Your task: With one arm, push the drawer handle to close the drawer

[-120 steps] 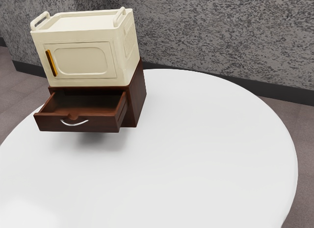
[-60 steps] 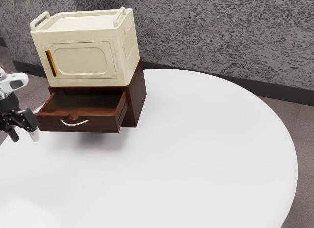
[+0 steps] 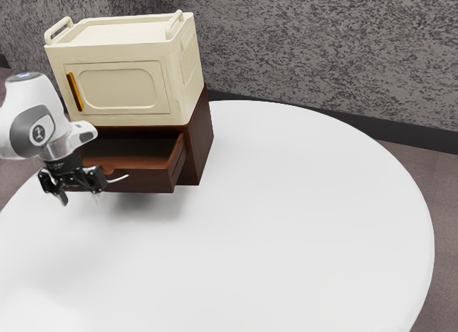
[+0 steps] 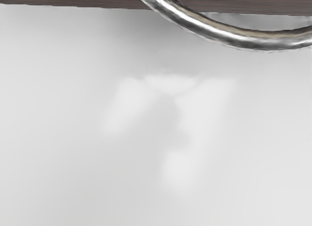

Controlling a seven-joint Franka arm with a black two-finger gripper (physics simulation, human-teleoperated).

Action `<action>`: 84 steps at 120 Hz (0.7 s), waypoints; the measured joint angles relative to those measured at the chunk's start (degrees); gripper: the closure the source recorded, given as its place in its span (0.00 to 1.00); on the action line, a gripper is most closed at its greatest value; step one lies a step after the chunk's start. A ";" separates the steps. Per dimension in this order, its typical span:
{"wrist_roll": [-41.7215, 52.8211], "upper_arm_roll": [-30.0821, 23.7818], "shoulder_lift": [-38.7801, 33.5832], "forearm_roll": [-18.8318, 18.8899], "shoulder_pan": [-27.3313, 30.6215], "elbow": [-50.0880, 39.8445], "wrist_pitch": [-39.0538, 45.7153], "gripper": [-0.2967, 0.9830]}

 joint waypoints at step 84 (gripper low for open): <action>-8.16 0.22 11.56 -0.09 -3.79 10.76 4.71 0.83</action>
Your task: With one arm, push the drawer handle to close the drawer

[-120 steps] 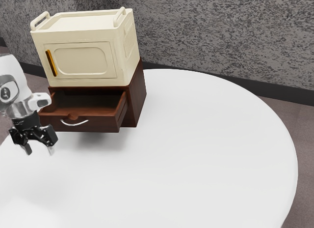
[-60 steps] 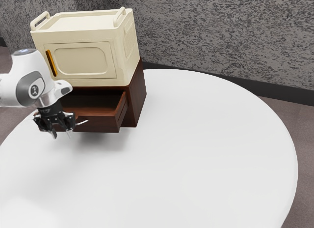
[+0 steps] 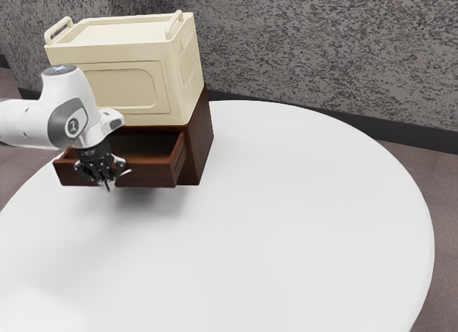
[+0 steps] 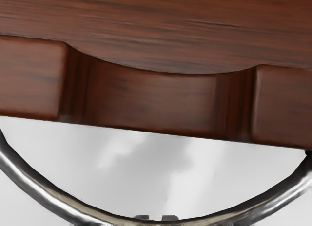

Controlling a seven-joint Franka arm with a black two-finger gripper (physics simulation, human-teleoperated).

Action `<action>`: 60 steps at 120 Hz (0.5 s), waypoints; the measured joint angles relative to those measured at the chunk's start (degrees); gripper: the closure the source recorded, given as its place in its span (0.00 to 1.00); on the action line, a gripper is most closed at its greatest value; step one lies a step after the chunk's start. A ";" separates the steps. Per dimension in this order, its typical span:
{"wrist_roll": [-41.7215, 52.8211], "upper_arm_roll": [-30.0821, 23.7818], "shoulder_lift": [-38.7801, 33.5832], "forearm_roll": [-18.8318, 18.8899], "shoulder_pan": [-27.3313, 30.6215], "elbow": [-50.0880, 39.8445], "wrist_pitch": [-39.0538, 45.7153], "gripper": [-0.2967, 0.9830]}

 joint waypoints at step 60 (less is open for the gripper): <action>-1.66 0.13 6.02 0.33 1.32 8.93 0.14 0.84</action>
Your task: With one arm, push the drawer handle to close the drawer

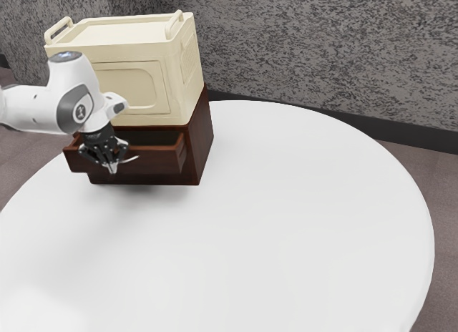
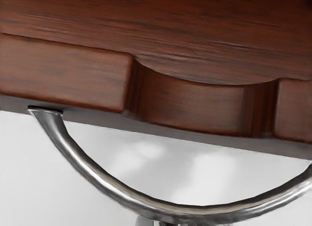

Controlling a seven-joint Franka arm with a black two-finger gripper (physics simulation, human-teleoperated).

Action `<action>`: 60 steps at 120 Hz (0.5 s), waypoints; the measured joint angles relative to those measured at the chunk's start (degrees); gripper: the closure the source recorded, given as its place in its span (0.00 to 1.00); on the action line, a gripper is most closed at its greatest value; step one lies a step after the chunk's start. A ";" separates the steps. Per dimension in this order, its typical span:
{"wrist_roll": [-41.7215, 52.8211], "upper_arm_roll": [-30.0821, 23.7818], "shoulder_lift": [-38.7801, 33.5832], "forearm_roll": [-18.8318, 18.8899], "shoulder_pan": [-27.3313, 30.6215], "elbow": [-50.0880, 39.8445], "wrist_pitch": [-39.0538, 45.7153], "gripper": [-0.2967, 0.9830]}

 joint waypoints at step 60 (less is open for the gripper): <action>0.82 -0.33 7.54 0.01 0.61 8.60 0.01 0.85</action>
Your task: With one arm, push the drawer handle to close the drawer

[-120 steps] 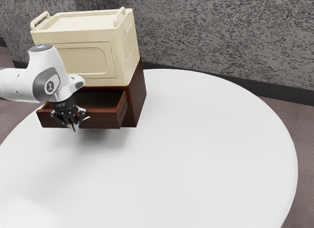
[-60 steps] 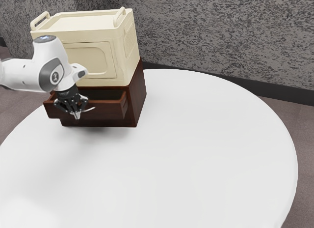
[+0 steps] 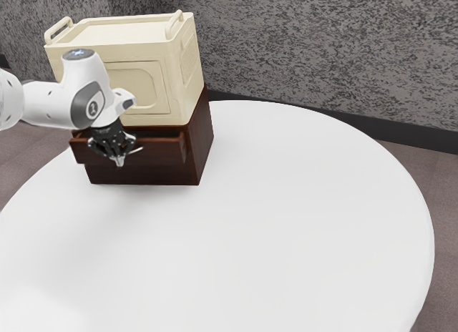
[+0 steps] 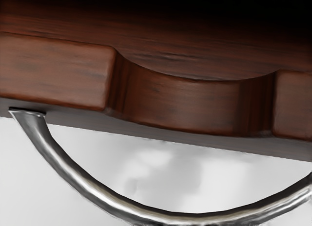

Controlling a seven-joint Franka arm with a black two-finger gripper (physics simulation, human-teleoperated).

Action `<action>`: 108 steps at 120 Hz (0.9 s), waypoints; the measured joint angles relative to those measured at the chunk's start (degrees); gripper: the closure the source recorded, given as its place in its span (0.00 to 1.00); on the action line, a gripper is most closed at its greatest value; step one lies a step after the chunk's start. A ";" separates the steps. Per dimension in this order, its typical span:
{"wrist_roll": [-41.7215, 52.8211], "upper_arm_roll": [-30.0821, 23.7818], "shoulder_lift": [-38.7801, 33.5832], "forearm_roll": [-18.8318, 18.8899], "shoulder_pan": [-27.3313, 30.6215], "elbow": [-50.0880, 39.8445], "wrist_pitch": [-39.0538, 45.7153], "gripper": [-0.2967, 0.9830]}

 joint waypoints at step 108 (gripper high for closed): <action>14.93 -5.94 -7.73 -0.07 3.21 -6.32 -0.08 0.76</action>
